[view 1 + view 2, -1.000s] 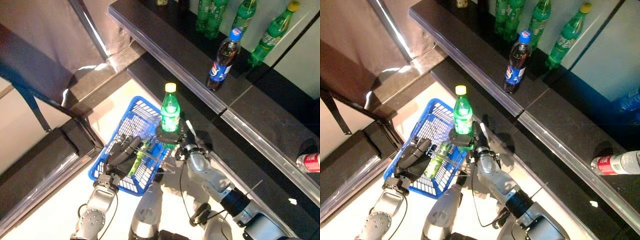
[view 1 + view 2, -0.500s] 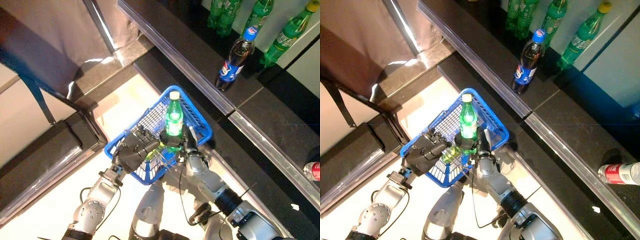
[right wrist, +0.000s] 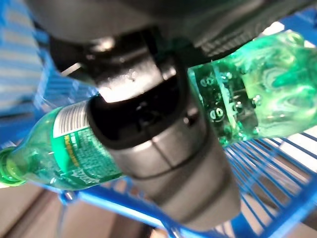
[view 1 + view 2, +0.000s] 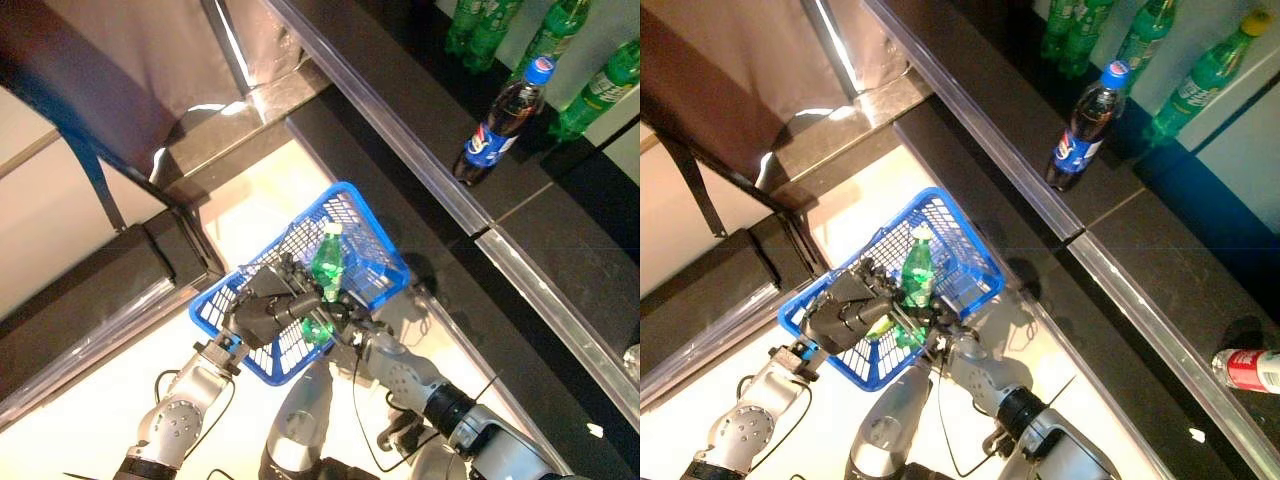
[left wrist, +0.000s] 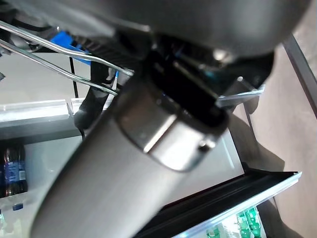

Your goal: Pick up the drink and place into the basket.

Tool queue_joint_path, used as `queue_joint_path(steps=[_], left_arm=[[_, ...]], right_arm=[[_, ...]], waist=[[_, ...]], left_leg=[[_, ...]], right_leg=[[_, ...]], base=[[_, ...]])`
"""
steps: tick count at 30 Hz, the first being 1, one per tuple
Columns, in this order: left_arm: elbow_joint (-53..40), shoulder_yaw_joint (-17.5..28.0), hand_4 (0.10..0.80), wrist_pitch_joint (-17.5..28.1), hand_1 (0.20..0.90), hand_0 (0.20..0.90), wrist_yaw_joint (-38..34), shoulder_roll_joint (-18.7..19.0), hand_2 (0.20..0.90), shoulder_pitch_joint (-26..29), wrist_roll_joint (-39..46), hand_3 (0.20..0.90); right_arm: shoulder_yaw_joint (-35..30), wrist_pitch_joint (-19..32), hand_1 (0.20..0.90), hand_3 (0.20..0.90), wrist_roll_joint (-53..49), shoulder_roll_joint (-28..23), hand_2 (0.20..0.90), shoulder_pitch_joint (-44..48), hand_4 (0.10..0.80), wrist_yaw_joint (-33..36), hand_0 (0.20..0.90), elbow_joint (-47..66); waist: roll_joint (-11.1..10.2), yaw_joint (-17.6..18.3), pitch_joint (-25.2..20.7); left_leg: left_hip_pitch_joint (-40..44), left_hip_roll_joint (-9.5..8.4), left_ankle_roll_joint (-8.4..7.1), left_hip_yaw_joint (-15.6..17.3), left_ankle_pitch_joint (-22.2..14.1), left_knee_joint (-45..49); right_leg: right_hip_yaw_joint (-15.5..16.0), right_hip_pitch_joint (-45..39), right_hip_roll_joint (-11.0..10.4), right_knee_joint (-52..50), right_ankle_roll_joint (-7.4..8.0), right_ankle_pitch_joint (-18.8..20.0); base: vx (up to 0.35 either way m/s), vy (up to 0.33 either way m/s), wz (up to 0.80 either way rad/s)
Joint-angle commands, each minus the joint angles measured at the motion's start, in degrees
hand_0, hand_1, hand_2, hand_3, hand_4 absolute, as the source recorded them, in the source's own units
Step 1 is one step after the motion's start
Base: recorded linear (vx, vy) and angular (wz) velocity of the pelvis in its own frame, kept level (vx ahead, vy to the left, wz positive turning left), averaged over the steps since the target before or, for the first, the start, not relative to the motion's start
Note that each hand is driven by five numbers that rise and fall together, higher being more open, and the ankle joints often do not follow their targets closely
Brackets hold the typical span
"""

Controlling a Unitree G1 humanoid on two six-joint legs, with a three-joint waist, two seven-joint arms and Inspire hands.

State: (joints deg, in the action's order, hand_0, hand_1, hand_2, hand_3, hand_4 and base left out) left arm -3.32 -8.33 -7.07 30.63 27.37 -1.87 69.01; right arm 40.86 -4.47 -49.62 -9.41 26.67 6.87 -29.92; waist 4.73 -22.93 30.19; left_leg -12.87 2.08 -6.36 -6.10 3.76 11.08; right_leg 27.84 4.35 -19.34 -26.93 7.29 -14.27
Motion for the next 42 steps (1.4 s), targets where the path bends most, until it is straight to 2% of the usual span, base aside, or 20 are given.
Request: queue_joint_path(steps=[1, 4, 7, 9, 10, 11, 14, 15, 18, 22, 23, 24, 25, 26, 30, 33, 37, 42], left_arm=[[-20.45, 1.60, 0.100, 6.67, 0.300, 0.300, 14.09, -2.31, 0.300, 8.00, 3.38, 0.200], [-20.30, -0.03, 0.100, 4.87, 0.300, 0.300, 15.81, -0.72, 0.300, 8.17, 1.16, 0.200], [-20.75, -0.68, 0.100, 1.51, 0.300, 0.300, 16.62, 0.11, 0.300, 8.14, 3.58, 0.200], [-20.41, -1.19, 0.100, 1.44, 0.300, 0.300, 17.03, 0.39, 0.300, 8.23, 3.66, 0.200], [-20.23, -1.65, 0.100, 2.10, 0.300, 0.300, 17.11, 0.79, 0.300, 8.34, 3.40, 0.200], [-19.54, -2.19, 0.100, 2.95, 0.300, 0.300, 17.80, 1.39, 0.300, 8.44, 3.50, 0.200], [-19.27, -2.13, 0.100, 3.37, 0.300, 0.300, 18.80, 2.54, 0.300, 8.71, 4.69, 0.200], [-19.35, -2.03, 0.100, 3.11, 0.300, 0.300, 18.83, 2.64, 0.300, 8.71, 4.74, 0.200], [-21.23, -2.29, 0.100, 1.34, 0.300, 0.300, 16.88, 2.48, 0.300, 10.04, 4.88, 0.200], [-22.24, -2.58, 0.100, 0.04, 0.300, 0.300, 15.15, 2.76, 0.300, 11.35, 5.95, 0.200], [-22.35, -2.63, 0.100, -0.46, 0.300, 0.300, 14.77, 2.69, 0.300, 11.62, 6.29, 0.200], [-22.41, -2.73, 0.100, -0.57, 0.300, 0.300, 14.50, 2.65, 0.300, 11.81, 6.43, 0.200], [-22.43, -2.82, 0.100, -0.79, 0.300, 0.300, 14.14, 2.63, 0.300, 12.04, 6.86, 0.200], [-22.45, -2.90, 0.100, -1.06, 0.300, 0.300, 13.66, 2.64, 0.300, 12.34, 7.49, 0.200], [-22.19, -3.08, 0.100, -2.97, 0.300, 0.300, 11.69, 1.47, 0.300, 13.41, 9.53, 0.200], [-22.01, -3.54, 0.100, -3.24, 0.300, 0.300, 11.00, 1.11, 0.300, 13.99, 9.47, 0.200], [-22.20, -4.20, 0.100, -3.02, 0.300, 0.300, 9.73, 0.71, 0.300, 14.64, 9.44, 0.200], [-22.48, -4.32, 0.100, -2.78, 0.300, 0.300, 8.95, 0.37, 0.300, 14.58, 9.26, 0.200]], right_arm=[[1.64, 3.27, 0.300, 0.200, -1.81, 9.39, 0.300, 7.44, 0.100, -7.19, 0.300, 5.91], [1.43, 2.25, 0.300, 0.200, -3.66, 8.61, 0.300, 9.66, 0.100, -7.19, 0.300, 4.58], [0.74, 1.53, 0.300, 0.200, -5.98, 7.70, 0.300, 10.99, 0.100, -7.11, 0.300, 3.13], [0.23, 1.22, 0.300, 0.200, -8.15, 7.36, 0.300, 11.71, 0.100, -7.14, 0.300, 1.98], [-0.26, 1.31, 0.300, 0.200, -10.64, 7.26, 0.300, 12.37, 0.100, -7.65, 0.300, 0.85], [-1.54, 1.04, 0.300, 0.200, -18.89, 6.85, 0.300, 13.34, 0.100, -9.90, 0.300, -1.07], [-6.64, -0.41, 0.300, 0.200, -27.51, 7.36, 0.300, 14.98, 0.100, -12.42, 0.300, -7.72], [-7.42, -0.80, 0.300, 0.200, -27.46, 7.22, 0.300, 15.54, 0.100, -12.09, 0.300, -9.01], [-10.52, -2.23, 0.300, 0.200, -25.26, 5.96, 0.300, 18.75, 0.100, -9.35, 0.300, -15.09], [-12.75, -2.42, 0.300, 0.200, -27.32, 5.23, 0.300, 21.63, 0.100, -8.64, 0.300, -19.19], [-13.79, -2.51, 0.451, 0.376, -28.91, 5.05, 0.451, 22.67, 0.276, -7.69, 0.451, -20.51], [-14.44, -2.82, 0.509, 0.444, -29.53, 4.83, 0.509, 23.38, 0.344, -7.54, 0.509, -21.62], [-15.12, -3.03, 0.827, 0.815, -30.08, 4.65, 0.827, 24.15, 0.715, -7.29, 0.827, -22.93], [-15.74, -3.28, 0.900, 0.900, -30.38, 4.62, 0.900, 24.88, 0.800, -7.20, 0.900, -23.96], [-17.72, -3.86, 0.900, 0.900, -31.43, 4.69, 0.900, 27.76, 0.800, -5.68, 0.900, -27.09], [-18.16, -7.10, 0.900, 0.900, -31.18, 4.50, 0.900, 29.61, 0.800, -5.52, 0.900, -29.42], [-16.89, -10.14, 0.900, 0.900, -29.39, 4.25, 0.900, 30.79, 0.800, -6.88, 0.900, -31.06], [-15.83, -10.81, 0.900, 0.900, -28.49, 4.45, 0.900, 30.45, 0.800, -8.73, 0.900, -31.47]], waist=[[1.81, 0.70, -3.78], [2.04, 0.65, -3.53], [2.41, 0.67, -3.47], [2.66, 0.71, -3.32], [2.81, 0.62, -3.25], [3.08, 0.48, -3.17], [3.82, 0.05, -3.05], [3.70, -0.09, -2.97], [4.27, -0.96, -2.69], [4.37, -1.66, -2.39], [4.39, -1.90, -2.34], [4.44, -1.99, -2.20], [4.52, -2.09, -2.08], [4.57, -2.18, -1.97], [4.62, -2.34, -1.64], [4.51, -2.50, -1.38], [4.13, -2.63, -1.05], [3.80, -2.59, -0.81]], left_leg=[[-2.61, -2.48, 2.12, 0.70, -2.19, 5.68], [-2.87, -2.60, 2.30, 0.80, -2.11, 5.84], [-3.12, -2.63, 2.37, 1.07, -2.03, 5.88], [-3.20, -2.69, 2.43, 1.21, -2.04, 5.90], [-3.22, -2.75, 2.47, 1.17, -2.01, 5.89], [-3.35, -2.86, 2.58, 1.21, -2.04, 6.04], [-3.43, -3.12, 2.71, 1.23, -2.11, 6.14], [-2.93, -3.18, 2.34, 1.12, -3.60, 6.58], [-3.43, -3.80, 2.66, 0.69, -3.81, 6.94], [-3.58, -4.12, 2.79, 0.15, -3.74, 6.91], [-3.70, -4.23, 2.83, 0.02, -3.78, 6.96], [-3.83, -4.30, 2.89, -0.03, -3.79, 7.09], [-3.95, -4.36, 2.95, -0.02, -3.78, 7.17], [-4.04, -4.37, 3.04, 0.08, -3.80, 7.21], [-4.38, -4.42, 3.36, 0.45, -4.03, 7.54], [-4.64, -4.33, 3.41, 0.58, -4.05, 7.72], [-4.79, -4.20, 3.47, 0.70, -3.86, 7.51], [-4.97, -3.92, 3.54, 1.04, -3.75, 7.42]], right_leg=[[0.15, -1.59, 1.33, 6.15, -2.82, 8.84], [0.24, -1.10, 0.90, 5.76, -2.71, 9.16], [0.28, -0.71, 0.57, 5.47, -2.67, 9.28], [0.40, -0.53, 0.34, 5.28, -2.68, 9.39], [0.49, -0.47, 0.24, 5.17, -2.66, 9.48], [0.76, -0.29, -0.07, 4.85, -2.62, 9.60], [1.26, -0.09, -0.78, 4.16, -2.66, 9.61], [0.67, -0.36, -0.97, 3.39, -2.09, 8.20], [1.20, 0.22, -1.84, 2.44, -2.01, 8.22], [1.75, 0.22, -2.02, 2.27, -1.88, 8.42], [1.92, 0.28, -2.10, 2.25, -1.81, 8.50], [1.93, 0.41, -2.18, 2.11, -1.78, 8.55], [1.96, 0.57, -2.31, 1.93, -1.75, 8.63], [2.00, 0.78, -2.48, 1.69, -1.69, 8.67], [1.99, 1.33, -2.91, 0.97, -1.54, 8.71], [1.90, 1.60, -3.07, 0.79, -1.46, 8.84], [1.81, 1.93, -2.94, 0.93, -1.28, 8.99], [1.71, 2.31, -2.88, 0.83, -1.19, 9.04]], base=[[-0.003, 0.005, 0.04], [-0.004, 0.007, 0.06], [-0.002, 0.010, 0.00], [0.000, 0.000, 0.00], [0.000, 0.000, 0.00], [0.000, 0.000, 0.00], [0.024, -0.002, 0.00], [0.079, 0.005, 0.05], [0.031, -0.007, 0.12], [0.016, -0.024, 0.22], [0.010, -0.015, 0.09], [0.005, -0.011, 0.05], [-0.009, 0.004, 0.04], [0.000, 0.000, 0.00], [-0.001, 0.001, 0.01], [-0.001, 0.000, 0.03], [0.000, 0.000, 0.00], [-0.003, 0.000, 0.02]])
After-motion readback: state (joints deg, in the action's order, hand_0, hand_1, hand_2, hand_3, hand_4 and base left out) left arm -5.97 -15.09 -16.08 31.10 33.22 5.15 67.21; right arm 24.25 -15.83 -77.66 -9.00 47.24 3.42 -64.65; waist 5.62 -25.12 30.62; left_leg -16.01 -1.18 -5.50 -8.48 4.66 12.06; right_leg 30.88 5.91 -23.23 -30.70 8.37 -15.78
